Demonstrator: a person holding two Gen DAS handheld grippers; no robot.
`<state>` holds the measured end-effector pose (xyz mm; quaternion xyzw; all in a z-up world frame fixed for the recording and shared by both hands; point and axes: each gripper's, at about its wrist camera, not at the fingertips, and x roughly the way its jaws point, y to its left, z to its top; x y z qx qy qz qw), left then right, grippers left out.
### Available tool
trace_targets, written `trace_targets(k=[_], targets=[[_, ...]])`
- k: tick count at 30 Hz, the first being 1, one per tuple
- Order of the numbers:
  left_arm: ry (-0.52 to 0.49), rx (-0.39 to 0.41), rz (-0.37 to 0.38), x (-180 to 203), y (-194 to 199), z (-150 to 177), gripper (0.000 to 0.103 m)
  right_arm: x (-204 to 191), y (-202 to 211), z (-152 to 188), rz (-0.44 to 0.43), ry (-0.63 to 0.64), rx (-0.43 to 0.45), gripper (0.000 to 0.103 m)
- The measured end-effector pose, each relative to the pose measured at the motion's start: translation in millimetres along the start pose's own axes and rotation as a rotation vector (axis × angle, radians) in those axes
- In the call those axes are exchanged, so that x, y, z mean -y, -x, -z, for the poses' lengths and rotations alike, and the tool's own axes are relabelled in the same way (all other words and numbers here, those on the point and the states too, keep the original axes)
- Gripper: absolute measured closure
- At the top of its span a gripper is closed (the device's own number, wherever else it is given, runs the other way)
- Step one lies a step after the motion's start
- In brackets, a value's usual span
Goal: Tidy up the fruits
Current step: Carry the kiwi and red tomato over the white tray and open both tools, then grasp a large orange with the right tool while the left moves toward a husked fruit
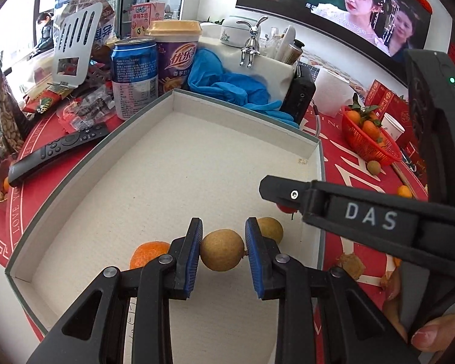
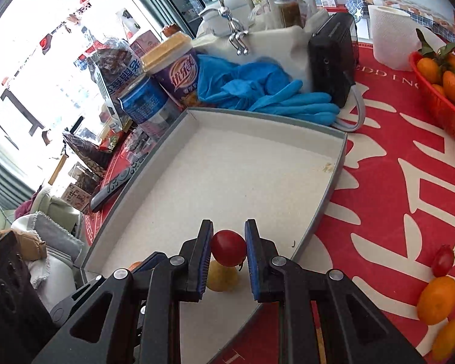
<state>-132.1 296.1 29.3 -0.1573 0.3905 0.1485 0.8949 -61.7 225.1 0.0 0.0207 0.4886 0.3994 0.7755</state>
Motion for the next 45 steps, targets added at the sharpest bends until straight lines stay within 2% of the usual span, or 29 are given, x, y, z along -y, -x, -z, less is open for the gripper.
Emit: trace_targets(k=[4, 8, 10, 11, 12, 13, 14, 16, 19, 22, 25, 29, 31, 34, 37, 40, 43, 45], targets=[[0.007, 0.003, -0.008, -4.1, 0.4, -0.7, 0.071, 2.1, 1.6, 2.6, 0.015, 0.0, 0.005, 0.081], [0.01, 0.016, -0.017, -3.2, 2.2, -0.8, 0.07, 5.5, 9.4, -4.0, -0.011, -0.017, 0.017, 0.08], [0.007, 0.029, -0.028, -3.0, 4.4, -0.6, 0.058, 9.0, 11.5, -7.5, -0.044, -0.041, 0.018, 0.08], [0.006, 0.036, -0.025, -2.9, 5.8, -1.0, 0.043, 11.3, 12.9, -9.1, -0.063, -0.055, 0.018, 0.073], [0.008, 0.049, -0.02, -2.5, 8.3, -1.4, 0.029, 12.9, 15.0, -10.9, -0.086, -0.069, 0.022, 0.061], [0.01, 0.069, -0.023, -2.2, 11.7, -1.5, 0.024, 14.3, 19.1, -12.4, -0.111, -0.083, 0.034, 0.021], [0.011, 0.091, -0.026, -1.8, 15.2, -1.5, 0.022, 14.8, 25.9, -13.4, -0.153, -0.091, 0.06, 0.001], [-0.003, 0.117, -0.039, 1.0, 20.3, -1.0, 0.022, 13.7, 46.2, -15.5, -0.183, -0.099, 0.12, 0.0], [-0.002, 0.128, 0.001, 4.9, 25.5, -1.3, 0.022, 13.8, 77.2, -15.6, -0.137, -0.09, 0.191, 0.0], [-0.023, 0.153, 0.057, 15.5, 32.9, -0.6, 0.022, 28.9, 108.7, -6.8, -0.015, -0.108, 0.259, 0.0], [-0.093, 0.179, 0.102, 35.9, 40.9, 4.2, 0.022, 53.7, 134.7, 14.0, 0.126, -0.133, 0.287, 0.0], [-0.234, 0.17, 0.164, 73.3, 43.3, 18.3, 0.022, 91.6, 145.6, 52.5, 0.328, -0.177, 0.224, 0.001], [-0.309, 0.158, 0.157, 93.6, 39.8, 26.6, 0.022, 110.3, 146.9, 74.8, 0.4, -0.201, 0.171, 0.001], [-0.383, 0.121, 0.131, 115.8, 26.7, 33.4, 0.022, 133.4, 147.0, 107.0, 0.433, -0.235, 0.114, 0.001], [-0.397, 0.06, 0.121, 126.2, 9.1, 34.5, 0.022, 142.0, 146.7, 129.6, 0.447, -0.225, 0.082, 0.001], [-0.406, 0.001, 0.103, 132.5, -8.5, 38.2, 0.022, 134.1, 145.6, 135.2, 0.536, -0.146, 0.07, 0.001], [-0.426, -0.049, 0.095, 136.8, -19.3, 41.3, 0.025, 132.6, 140.9, 139.9, 0.583, -0.096, 0.053, 0.0], [-0.429, -0.067, 0.087, 137.8, -23.2, 41.7, 0.025, 135.2, 141.3, 140.9, 0.579, -0.087, 0.064, 0.0]])
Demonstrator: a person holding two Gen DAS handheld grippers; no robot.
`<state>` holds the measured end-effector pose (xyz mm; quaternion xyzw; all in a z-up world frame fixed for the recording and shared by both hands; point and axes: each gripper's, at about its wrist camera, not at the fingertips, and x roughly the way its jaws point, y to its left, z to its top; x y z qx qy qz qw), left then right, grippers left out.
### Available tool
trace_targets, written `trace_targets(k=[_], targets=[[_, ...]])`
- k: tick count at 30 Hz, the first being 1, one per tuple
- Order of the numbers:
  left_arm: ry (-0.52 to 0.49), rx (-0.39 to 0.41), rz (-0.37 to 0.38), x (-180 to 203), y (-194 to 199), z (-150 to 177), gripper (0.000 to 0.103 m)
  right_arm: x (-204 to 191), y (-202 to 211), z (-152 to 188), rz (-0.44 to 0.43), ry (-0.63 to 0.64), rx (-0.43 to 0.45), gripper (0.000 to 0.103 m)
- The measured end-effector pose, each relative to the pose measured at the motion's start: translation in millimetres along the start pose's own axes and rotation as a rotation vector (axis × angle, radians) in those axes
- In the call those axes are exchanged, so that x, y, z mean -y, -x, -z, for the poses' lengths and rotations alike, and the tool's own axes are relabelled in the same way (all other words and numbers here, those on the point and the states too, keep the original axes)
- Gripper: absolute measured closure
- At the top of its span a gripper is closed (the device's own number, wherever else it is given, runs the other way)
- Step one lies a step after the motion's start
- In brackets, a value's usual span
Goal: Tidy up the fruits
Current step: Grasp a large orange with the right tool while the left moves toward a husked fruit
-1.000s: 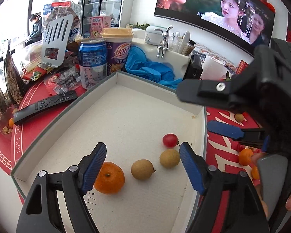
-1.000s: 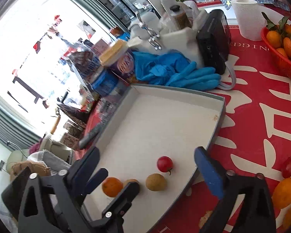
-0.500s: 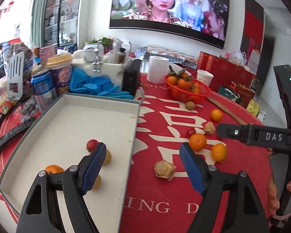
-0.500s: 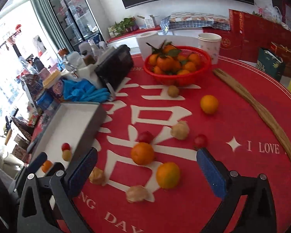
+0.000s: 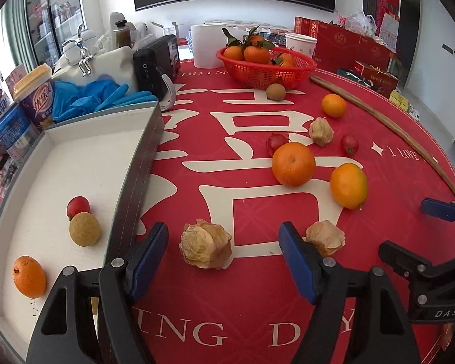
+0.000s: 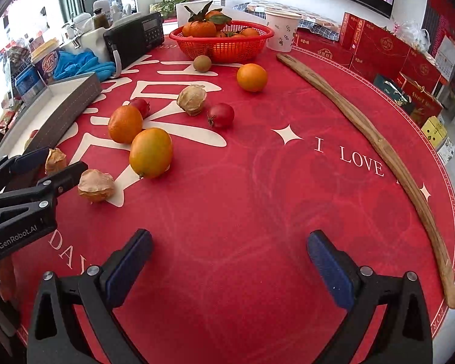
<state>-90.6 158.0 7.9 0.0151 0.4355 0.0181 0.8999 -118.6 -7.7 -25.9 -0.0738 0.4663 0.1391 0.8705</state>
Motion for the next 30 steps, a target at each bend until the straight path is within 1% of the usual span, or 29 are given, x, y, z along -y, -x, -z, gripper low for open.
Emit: trace_targets(k=[3, 9, 10, 11, 12, 15, 16, 17, 18, 19, 20, 21, 22, 24, 25, 27, 30], targets=[[-0.018, -0.008, -0.003, 4.7, -2.2, -0.1, 0.025, 1.9, -1.0, -2.1, -0.003, -0.001, -0.005, 0.0], [-0.009, -0.01, 0.004, 4.4, -1.6, -0.7, 0.027, -9.6, -11.7, -18.4, -0.015, 0.019, 0.012, 0.0], [-0.008, -0.011, 0.005, 4.2, -2.2, -1.2, 0.027, -12.7, -13.9, -22.2, -0.024, 0.024, 0.015, 0.0], [0.003, -0.008, -0.003, 2.1, -2.0, -1.8, 0.032, -15.8, -15.7, -26.1, -0.041, 0.028, 0.022, 0.0], [0.007, -0.006, -0.009, 0.8, -2.2, -2.4, 0.035, -17.6, -17.7, -30.2, -0.054, 0.029, 0.027, 0.0], [0.013, -0.003, -0.016, -3.1, -2.5, -3.0, 0.037, -19.3, -21.7, -41.8, -0.114, 0.017, 0.038, 0.0], [0.01, -0.003, -0.013, -3.5, -1.9, -2.3, 0.037, -19.7, -22.3, -45.2, -0.128, 0.017, 0.043, 0.006], [0.005, -0.003, -0.007, -2.8, -1.5, -1.9, 0.037, -21.0, -22.5, -48.1, -0.13, 0.025, 0.046, 0.015], [0.0, -0.003, -0.003, -2.2, -1.2, -1.5, 0.037, -23.7, -22.4, -50.1, -0.125, 0.036, 0.051, 0.021], [-0.001, -0.003, -0.002, -2.2, -1.0, -1.4, 0.037, -27.6, -22.4, -51.4, -0.119, 0.053, 0.058, 0.032], [0.001, -0.003, 0.0, -2.6, -0.8, -1.3, 0.037, -32.7, -22.2, -51.6, -0.104, 0.076, 0.068, 0.046], [0.001, -0.003, 0.003, -3.0, -0.5, -0.9, 0.04, -37.9, -21.3, -50.5, -0.079, 0.102, 0.078, 0.055], [0.002, 0.0, 0.002, -3.4, 0.5, -0.2, 0.043, -40.7, -20.1, -49.1, -0.067, 0.113, 0.089, 0.068], [0.009, 0.011, -0.014, -5.8, 3.5, 1.0, 0.071, -36.1, -18.0, -47.6, -0.103, 0.081, 0.087, 0.068], [0.021, 0.019, -0.012, -8.3, 5.3, 1.6, 0.075, -31.5, -16.7, -46.4, -0.119, 0.061, 0.086, 0.068], [0.046, 0.032, 0.02, -12.2, 9.9, 3.2, 0.076, -21.4, -12.5, -42.0, -0.123, 0.037, 0.093, 0.068], [0.057, 0.05, 0.061, -11.3, 17.4, 4.4, 0.076, -6.3, -8.8, -36.0, -0.129, -0.006, 0.094, 0.068]])
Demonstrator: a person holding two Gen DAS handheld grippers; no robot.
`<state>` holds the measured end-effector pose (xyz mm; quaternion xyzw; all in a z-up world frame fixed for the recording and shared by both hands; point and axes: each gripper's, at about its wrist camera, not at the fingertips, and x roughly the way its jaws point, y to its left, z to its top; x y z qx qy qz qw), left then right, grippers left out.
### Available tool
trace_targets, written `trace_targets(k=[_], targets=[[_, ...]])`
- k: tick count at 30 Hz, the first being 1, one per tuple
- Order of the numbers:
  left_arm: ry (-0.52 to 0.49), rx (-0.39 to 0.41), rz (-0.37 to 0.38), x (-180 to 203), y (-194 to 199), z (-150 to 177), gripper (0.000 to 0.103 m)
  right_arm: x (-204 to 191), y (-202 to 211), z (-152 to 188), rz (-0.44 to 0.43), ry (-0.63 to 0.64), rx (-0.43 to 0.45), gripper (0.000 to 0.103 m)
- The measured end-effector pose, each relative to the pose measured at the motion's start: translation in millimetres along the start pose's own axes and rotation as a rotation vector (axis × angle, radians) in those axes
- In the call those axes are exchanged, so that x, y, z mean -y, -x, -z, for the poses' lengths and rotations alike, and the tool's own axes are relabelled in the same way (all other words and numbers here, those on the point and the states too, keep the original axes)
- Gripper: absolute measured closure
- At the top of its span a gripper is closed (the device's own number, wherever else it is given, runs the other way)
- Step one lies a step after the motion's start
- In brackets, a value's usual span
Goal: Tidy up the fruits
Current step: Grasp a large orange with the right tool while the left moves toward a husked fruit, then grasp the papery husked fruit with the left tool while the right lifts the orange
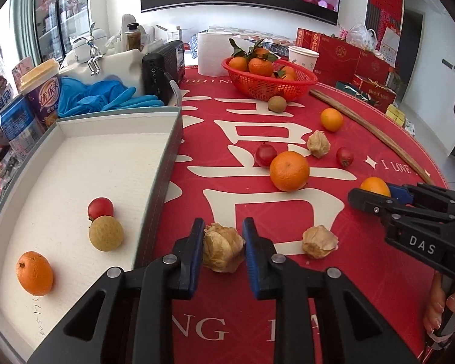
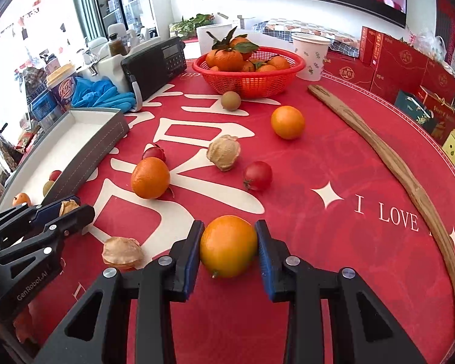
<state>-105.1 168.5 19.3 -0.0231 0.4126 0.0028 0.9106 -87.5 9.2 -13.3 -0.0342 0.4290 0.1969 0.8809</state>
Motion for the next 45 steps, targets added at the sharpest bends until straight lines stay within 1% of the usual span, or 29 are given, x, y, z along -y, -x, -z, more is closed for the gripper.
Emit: trace_targets(k=[2, 4, 6, 9, 12, 13, 14, 19, 23, 45], targets=[[-0.003, 0.023, 0.021, 3.1, 6.7, -0.5, 0.076, 8.3, 2.1, 2.4, -0.012, -0.032, 0.002, 0.068], [-0.026, 0.065, 0.016, 7.2, 15.1, -1.4, 0.076, 13.3, 4.3, 3.4, -0.008, -0.05, 0.004, 0.068], [-0.043, 0.079, 0.013, 10.0, 17.7, -1.7, 0.076, 16.7, 5.2, 3.4, -0.012, -0.066, 0.004, 0.068], [-0.032, 0.036, 0.038, 10.2, 8.4, 0.7, 0.076, 16.8, 4.6, 2.2, -0.019, -0.07, 0.001, 0.068], [-0.026, -0.024, 0.017, 10.4, -3.7, 4.6, 0.076, 13.2, 4.4, 3.2, -0.001, -0.054, 0.001, 0.068], [-0.018, -0.037, 0.021, 9.0, -6.2, 4.9, 0.076, 12.6, 4.6, 3.8, 0.004, -0.049, 0.001, 0.068], [-0.011, -0.037, 0.028, 7.6, -6.4, 4.8, 0.076, 11.8, 4.6, 4.3, 0.01, -0.045, 0.001, 0.068], [-0.044, -0.044, -0.005, 13.1, -7.4, 5.3, 0.075, 7.0, 3.0, 4.2, 0.04, -0.023, 0.002, 0.068], [-0.036, -0.044, 0.005, 11.2, -6.8, 5.1, 0.075, 4.0, 2.0, 4.0, 0.058, -0.007, 0.004, 0.068], [-0.037, -0.044, 0.003, 11.0, -7.5, 5.3, 0.074, 3.6, 1.4, 4.4, 0.061, -0.005, 0.006, 0.068]])
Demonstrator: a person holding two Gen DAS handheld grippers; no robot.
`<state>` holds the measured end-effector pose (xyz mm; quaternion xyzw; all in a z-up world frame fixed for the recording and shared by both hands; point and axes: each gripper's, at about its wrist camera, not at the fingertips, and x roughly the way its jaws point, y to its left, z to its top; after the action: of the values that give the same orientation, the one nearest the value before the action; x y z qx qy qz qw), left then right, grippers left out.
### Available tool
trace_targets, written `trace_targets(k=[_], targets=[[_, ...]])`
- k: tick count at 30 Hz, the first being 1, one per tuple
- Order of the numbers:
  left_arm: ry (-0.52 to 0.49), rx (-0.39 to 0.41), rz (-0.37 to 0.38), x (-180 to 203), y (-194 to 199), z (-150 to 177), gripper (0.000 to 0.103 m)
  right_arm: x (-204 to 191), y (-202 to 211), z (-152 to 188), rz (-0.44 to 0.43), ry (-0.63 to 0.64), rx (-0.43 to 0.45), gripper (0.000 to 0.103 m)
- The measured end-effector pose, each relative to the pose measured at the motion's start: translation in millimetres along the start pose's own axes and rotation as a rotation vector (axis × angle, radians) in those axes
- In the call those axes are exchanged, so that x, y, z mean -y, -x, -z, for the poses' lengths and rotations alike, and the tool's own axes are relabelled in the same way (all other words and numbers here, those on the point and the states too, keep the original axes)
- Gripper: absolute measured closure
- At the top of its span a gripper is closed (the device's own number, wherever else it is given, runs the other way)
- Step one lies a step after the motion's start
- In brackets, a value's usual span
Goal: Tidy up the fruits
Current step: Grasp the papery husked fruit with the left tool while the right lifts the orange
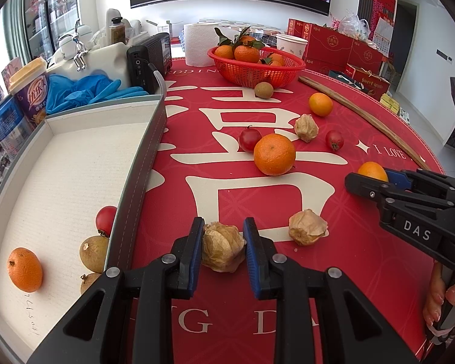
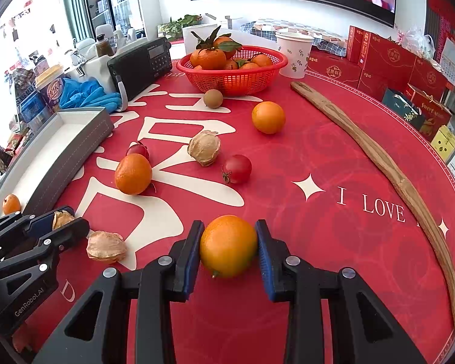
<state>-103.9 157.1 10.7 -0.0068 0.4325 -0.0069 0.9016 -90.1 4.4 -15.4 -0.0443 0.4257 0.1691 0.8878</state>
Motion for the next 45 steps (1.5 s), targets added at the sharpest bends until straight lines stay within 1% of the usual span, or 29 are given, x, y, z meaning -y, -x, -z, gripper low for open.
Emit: trace_targets(k=[9, 15, 18, 25, 36, 45], targets=[[0.009, 0.003, 0.008, -1.2, 0.2, 0.3, 0.075, 0.1, -0.2, 0.1, -0.002, -0.003, 0.0, 0.068], [0.039, 0.019, 0.024, -6.3, 3.0, 0.9, 0.075, 6.9, -0.5, -0.8, -0.014, -0.037, 0.004, 0.068], [0.032, 0.034, 0.021, -4.3, 5.9, 1.2, 0.075, 8.6, 1.1, -1.8, -0.018, -0.046, 0.012, 0.068], [0.027, 0.086, -0.014, -4.0, 14.9, 0.8, 0.075, 6.7, 0.4, -2.5, -0.024, -0.044, 0.012, 0.068], [0.037, 0.087, -0.014, -7.4, 14.2, -0.4, 0.075, 6.3, 0.6, -2.6, -0.026, -0.044, 0.014, 0.068], [0.04, 0.117, -0.025, -8.8, 20.8, 0.0, 0.075, 4.4, 2.6, -3.8, -0.038, -0.046, 0.027, 0.068]])
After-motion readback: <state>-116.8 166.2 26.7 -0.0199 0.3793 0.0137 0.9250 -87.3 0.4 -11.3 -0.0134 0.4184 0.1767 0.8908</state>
